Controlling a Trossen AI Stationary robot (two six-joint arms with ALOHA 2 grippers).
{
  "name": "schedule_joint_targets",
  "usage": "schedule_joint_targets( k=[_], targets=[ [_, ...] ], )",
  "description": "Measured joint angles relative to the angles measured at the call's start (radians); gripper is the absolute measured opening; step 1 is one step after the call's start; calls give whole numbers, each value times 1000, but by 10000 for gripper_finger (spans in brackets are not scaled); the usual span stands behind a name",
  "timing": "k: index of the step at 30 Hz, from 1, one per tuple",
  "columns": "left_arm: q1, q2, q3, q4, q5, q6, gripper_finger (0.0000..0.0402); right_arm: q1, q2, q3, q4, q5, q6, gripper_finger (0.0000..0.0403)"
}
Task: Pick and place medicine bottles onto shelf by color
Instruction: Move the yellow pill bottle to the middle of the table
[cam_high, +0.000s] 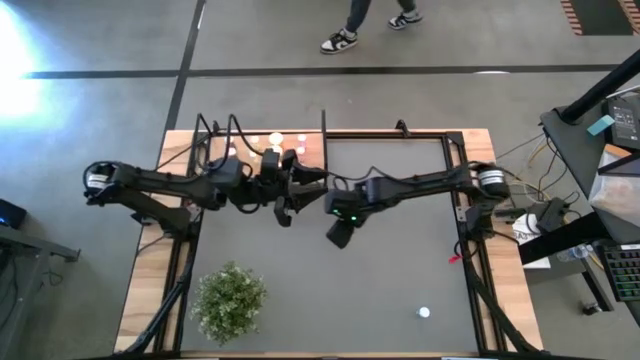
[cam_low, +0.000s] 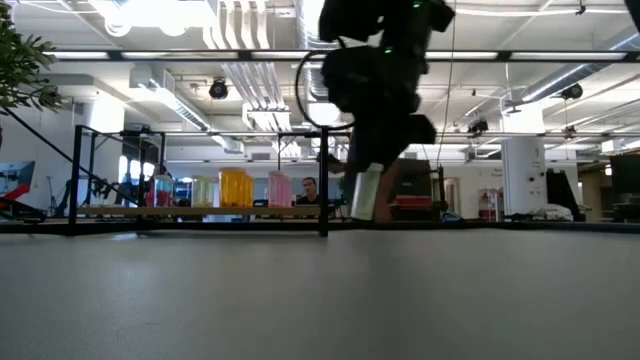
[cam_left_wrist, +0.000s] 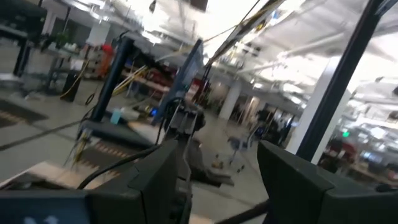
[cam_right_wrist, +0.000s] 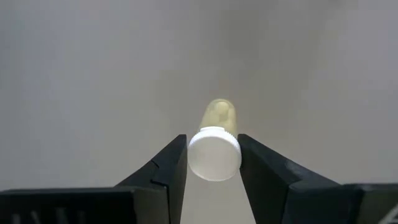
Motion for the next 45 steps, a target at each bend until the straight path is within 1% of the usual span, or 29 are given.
schedule_joint_targets(
  k=[3,7,16,18,21,26,30,35,41,45],
  targets=[
    [5,-42,0,-99,0,0,203,-13,72,80,-9,-1,-6,126],
    [7,-88,0,-168,-2,1,203,-33,148,168,-35,-1,-6,127],
    [7,-143,-6,-185,-5,4,203,-65,310,381,-121,-2,-5,125],
    [7,-152,-8,-195,-6,38,203,-70,348,430,-141,-2,-7,127],
    [7,-156,-9,-193,-6,79,203,-75,407,515,-186,-3,-30,129],
    [7,-159,-9,-193,-9,80,203,-78,494,666,-264,-1,-72,125],
    [7,-159,-9,-193,-9,80,203,-78,540,753,-294,0,-107,124],
    [7,-159,-9,-194,-9,80,203,-83,569,805,-303,0,-121,129],
    [7,-159,-9,-196,-9,80,203,-97,573,811,-305,3,-122,124],
    [7,-158,-9,-199,-14,80,203,-108,573,811,-305,41,-122,122]
  ],
)
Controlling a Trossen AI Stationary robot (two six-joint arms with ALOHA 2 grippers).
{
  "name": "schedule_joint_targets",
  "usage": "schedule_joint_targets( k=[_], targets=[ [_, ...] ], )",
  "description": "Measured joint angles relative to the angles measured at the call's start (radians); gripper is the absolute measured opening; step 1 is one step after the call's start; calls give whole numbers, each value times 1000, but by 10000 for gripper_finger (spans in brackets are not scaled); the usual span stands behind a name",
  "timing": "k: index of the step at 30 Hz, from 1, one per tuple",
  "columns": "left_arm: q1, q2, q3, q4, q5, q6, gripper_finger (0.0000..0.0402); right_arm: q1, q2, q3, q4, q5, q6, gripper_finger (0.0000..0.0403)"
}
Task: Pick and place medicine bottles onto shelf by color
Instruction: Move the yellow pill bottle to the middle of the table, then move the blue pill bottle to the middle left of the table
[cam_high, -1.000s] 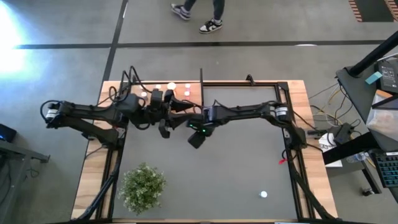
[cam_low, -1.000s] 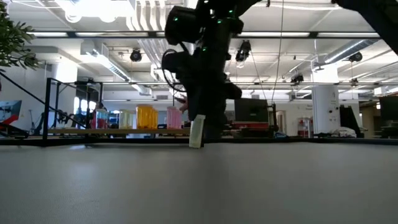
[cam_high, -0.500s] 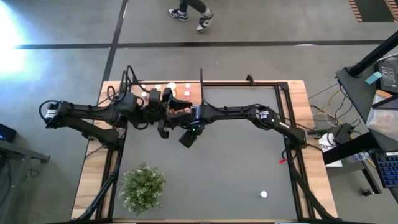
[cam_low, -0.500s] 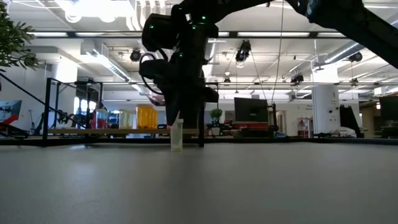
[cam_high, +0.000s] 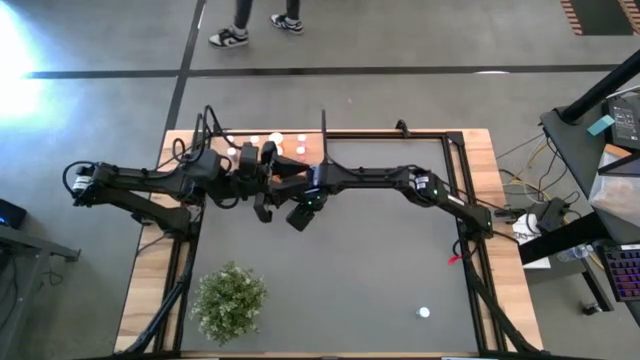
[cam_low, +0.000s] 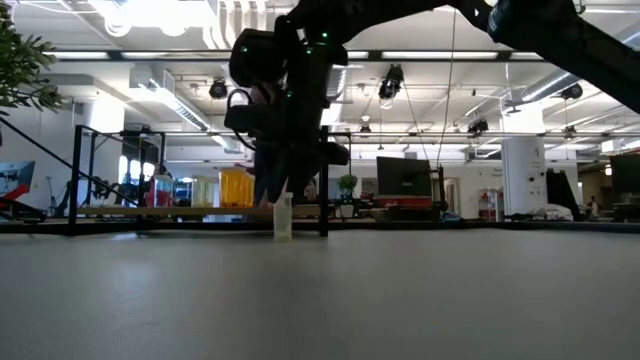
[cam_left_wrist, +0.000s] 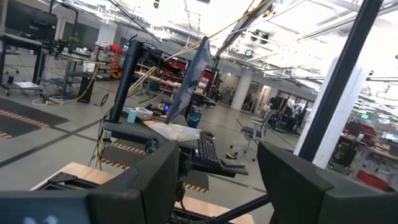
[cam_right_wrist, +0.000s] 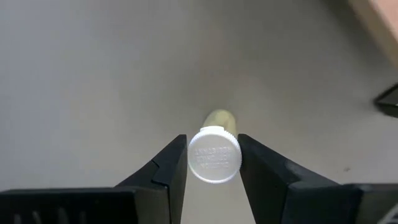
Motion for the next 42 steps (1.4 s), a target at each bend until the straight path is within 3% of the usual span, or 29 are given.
schedule_joint_targets(
  k=[15,26,33,42],
  targets=[
    [6,0,0,0,-12,0,203,-15,0,-1,1,25,-23,138],
    [6,0,0,0,-13,0,203,-16,-1,-1,9,38,-39,199],
    [6,0,0,0,-13,0,203,-16,-52,3,-50,37,-25,227],
    [6,0,0,-1,-12,-1,203,7,-140,9,-193,45,-88,231]
  ],
)
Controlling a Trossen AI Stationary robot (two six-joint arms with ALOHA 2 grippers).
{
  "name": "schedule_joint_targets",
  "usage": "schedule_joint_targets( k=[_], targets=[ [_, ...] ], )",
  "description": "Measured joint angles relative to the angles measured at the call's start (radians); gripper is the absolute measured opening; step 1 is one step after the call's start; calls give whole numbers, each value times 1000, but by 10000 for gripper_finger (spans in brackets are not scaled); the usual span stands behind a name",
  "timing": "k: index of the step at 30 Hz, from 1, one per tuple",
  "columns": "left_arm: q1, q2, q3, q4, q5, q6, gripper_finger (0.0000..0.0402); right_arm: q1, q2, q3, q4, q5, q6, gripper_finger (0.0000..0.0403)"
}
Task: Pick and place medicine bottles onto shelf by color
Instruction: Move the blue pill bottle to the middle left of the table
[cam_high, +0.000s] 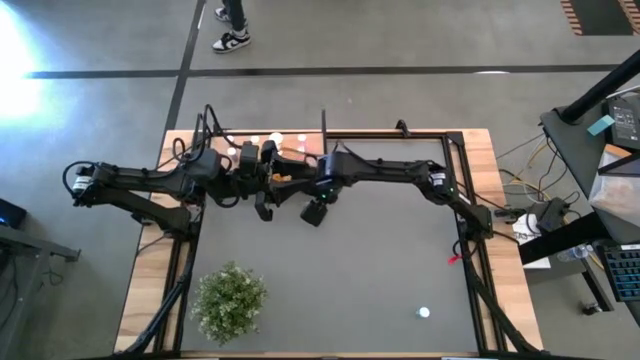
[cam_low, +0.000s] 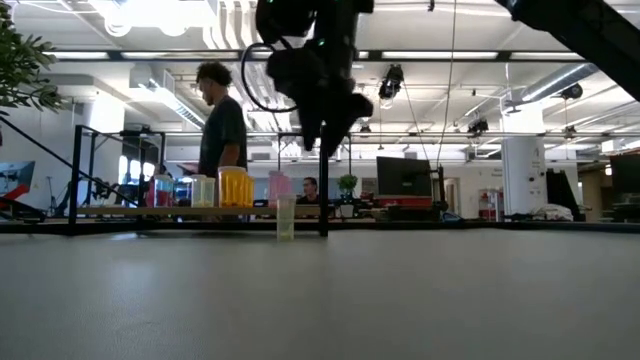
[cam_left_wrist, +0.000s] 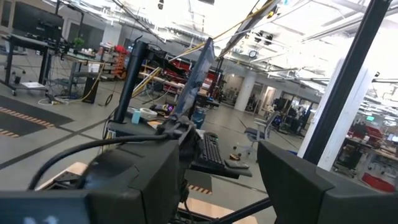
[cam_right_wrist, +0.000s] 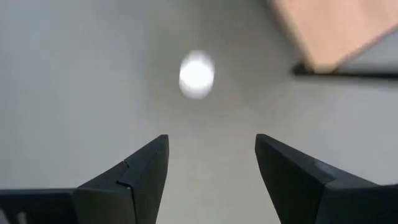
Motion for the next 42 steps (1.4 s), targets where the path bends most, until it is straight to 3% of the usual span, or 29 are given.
schedule_joint_targets(
  k=[4,9,14,20,24,34,38,42],
  targets=[
    [-1,0,0,1,35,-8,203,27,-14,-5,-133,25,-34,231],
    [-1,0,0,2,40,-8,203,63,-32,-35,-260,181,-54,231],
    [-1,0,0,2,-2,-8,203,120,-104,-130,-257,190,-84,231],
    [-1,0,0,4,-4,-9,203,171,-315,-393,-179,187,-79,231],
    [-1,0,0,4,-21,-10,203,212,-519,-642,-50,104,-23,231],
    [-1,15,0,4,-139,-9,203,462,-963,-1155,120,-44,584,231],
    [-1,41,0,5,-174,-10,203,595,-1063,-1287,208,-52,888,231],
    [-1,81,0,34,-182,-25,203,723,-1098,-1381,346,-53,1034,231]
  ],
)
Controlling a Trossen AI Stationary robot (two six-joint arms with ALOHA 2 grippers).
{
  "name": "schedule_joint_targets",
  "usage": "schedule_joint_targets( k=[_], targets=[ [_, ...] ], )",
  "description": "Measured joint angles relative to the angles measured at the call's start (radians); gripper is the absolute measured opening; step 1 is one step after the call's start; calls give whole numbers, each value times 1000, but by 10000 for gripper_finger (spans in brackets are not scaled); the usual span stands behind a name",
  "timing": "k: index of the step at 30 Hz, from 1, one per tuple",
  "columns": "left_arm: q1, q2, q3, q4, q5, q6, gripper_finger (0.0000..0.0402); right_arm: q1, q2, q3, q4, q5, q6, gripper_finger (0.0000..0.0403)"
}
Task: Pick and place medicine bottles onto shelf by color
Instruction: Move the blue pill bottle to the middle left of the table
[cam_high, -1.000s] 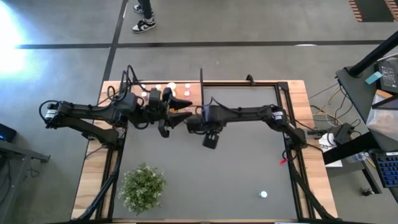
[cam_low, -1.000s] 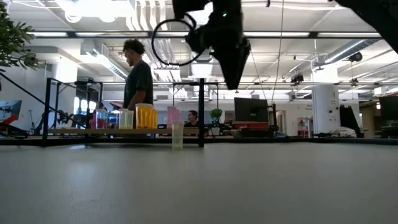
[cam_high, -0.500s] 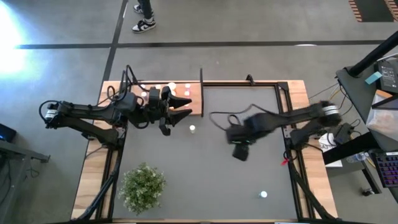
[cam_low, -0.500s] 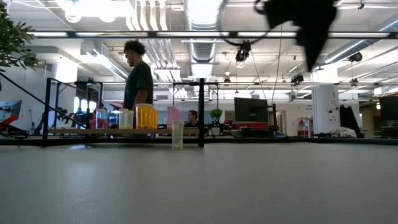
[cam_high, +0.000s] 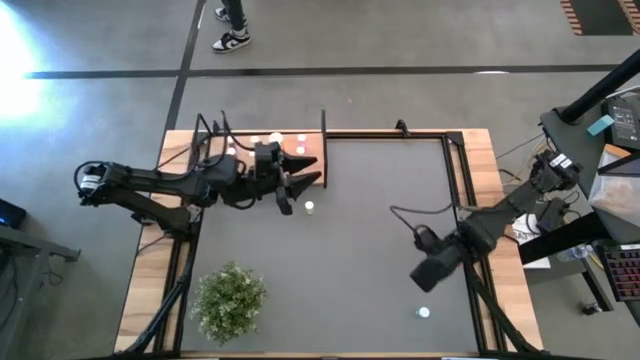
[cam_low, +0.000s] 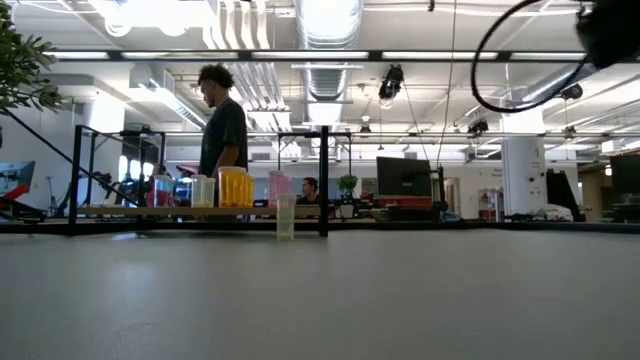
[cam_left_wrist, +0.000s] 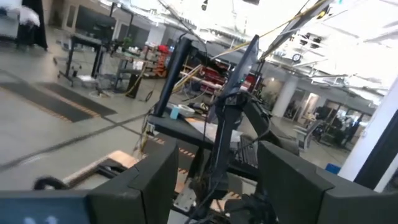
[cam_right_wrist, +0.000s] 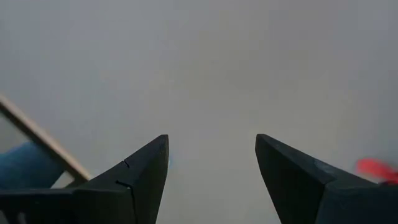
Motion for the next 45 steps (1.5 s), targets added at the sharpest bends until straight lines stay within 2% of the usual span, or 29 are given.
schedule_joint_targets(
  k=[4,10,18,22,31,35,45],
  targets=[
    [0,38,0,37,0,-62,203,93,27,-39,115,0,49,231],
    [0,81,1,89,-1,-65,203,146,33,-42,119,21,-1,231],
    [0,83,1,89,-8,-63,203,214,38,-60,150,72,-381,231],
    [0,74,1,91,-8,-62,203,257,40,-61,235,74,-485,231],
    [0,72,0,89,-9,-62,203,386,41,-61,300,66,-429,231],
    [0,72,0,89,-9,-62,203,392,73,-60,368,73,-494,231],
    [0,74,0,89,-9,-62,203,392,207,-60,373,83,-606,231]
  ],
)
